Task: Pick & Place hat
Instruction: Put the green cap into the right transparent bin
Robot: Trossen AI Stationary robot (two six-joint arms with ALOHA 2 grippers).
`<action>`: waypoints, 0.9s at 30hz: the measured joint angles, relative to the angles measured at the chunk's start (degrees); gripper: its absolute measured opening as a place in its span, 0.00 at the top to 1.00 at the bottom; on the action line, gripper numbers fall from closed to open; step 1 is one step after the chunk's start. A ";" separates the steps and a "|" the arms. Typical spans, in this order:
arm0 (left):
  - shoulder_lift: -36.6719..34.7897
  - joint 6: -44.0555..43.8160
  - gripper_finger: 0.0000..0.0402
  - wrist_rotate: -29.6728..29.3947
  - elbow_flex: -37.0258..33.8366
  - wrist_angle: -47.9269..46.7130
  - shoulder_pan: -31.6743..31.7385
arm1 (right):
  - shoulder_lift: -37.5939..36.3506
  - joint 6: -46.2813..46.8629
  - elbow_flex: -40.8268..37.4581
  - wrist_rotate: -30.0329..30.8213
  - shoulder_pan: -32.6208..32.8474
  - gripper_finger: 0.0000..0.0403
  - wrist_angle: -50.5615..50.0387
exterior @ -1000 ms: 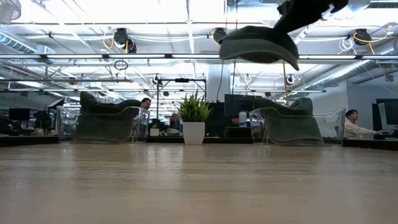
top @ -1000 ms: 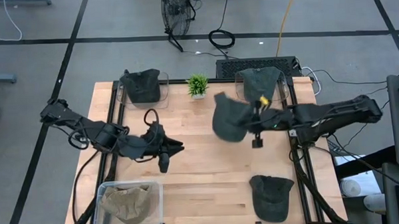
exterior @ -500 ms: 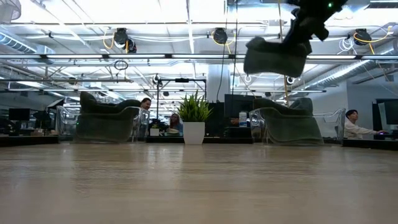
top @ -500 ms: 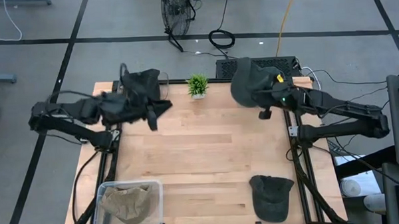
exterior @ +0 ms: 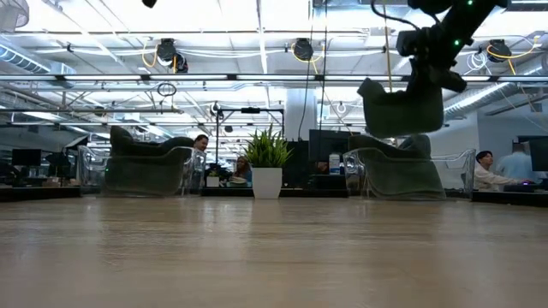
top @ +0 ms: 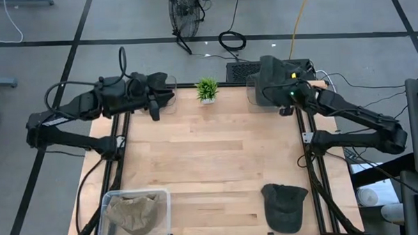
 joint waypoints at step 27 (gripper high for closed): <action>1.22 -5.04 0.77 2.37 0.02 6.76 5.30 | 1.73 -1.31 -14.40 -5.82 -0.47 0.99 14.96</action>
